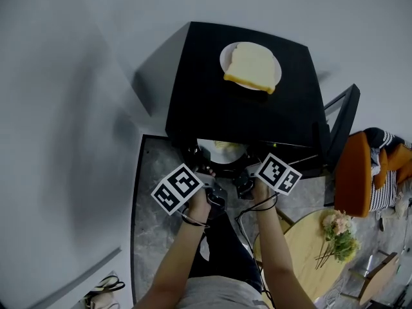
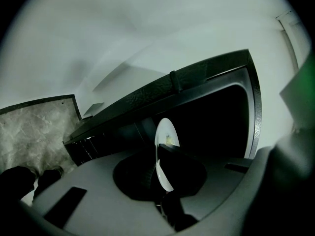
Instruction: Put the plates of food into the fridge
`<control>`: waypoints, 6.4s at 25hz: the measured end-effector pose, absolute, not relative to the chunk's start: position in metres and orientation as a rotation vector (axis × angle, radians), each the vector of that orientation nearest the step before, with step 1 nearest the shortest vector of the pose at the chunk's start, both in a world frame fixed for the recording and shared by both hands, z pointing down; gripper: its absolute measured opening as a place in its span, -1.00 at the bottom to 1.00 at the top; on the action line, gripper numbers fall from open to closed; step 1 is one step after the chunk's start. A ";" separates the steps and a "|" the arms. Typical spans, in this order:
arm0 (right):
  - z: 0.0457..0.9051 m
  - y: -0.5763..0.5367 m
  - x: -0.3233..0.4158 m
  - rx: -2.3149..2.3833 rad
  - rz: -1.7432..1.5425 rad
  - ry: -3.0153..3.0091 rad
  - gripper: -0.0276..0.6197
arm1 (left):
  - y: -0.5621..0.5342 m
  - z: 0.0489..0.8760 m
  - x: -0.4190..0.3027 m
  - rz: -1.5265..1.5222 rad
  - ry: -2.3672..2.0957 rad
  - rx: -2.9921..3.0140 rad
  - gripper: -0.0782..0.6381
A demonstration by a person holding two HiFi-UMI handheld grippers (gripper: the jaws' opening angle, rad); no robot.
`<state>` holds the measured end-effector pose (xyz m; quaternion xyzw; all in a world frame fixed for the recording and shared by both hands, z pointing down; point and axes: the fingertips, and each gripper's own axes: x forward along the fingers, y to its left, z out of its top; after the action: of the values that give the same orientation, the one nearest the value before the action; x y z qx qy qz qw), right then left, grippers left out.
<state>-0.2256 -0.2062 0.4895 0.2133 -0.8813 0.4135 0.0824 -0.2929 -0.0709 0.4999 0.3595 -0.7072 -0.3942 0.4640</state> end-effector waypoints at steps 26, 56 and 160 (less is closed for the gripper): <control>0.494 -0.112 -0.222 0.397 0.483 -2.797 -0.88 | -0.088 0.492 -0.302 -1.005 -1.683 0.929 -0.72; 0.468 -0.163 -0.256 0.622 0.325 -2.916 -0.88 | -0.051 0.452 -0.280 -0.424 -2.145 1.490 -0.72; 0.319 -0.288 -0.272 0.061 1.598 -1.851 -0.58 | -0.217 0.318 -0.384 -0.062 -1.091 1.362 -0.66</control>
<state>-0.2720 -0.2878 0.3188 0.0236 -0.7115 0.6141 0.3407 -0.3835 -0.2166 0.3183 0.5979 -0.4787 -0.0273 0.6424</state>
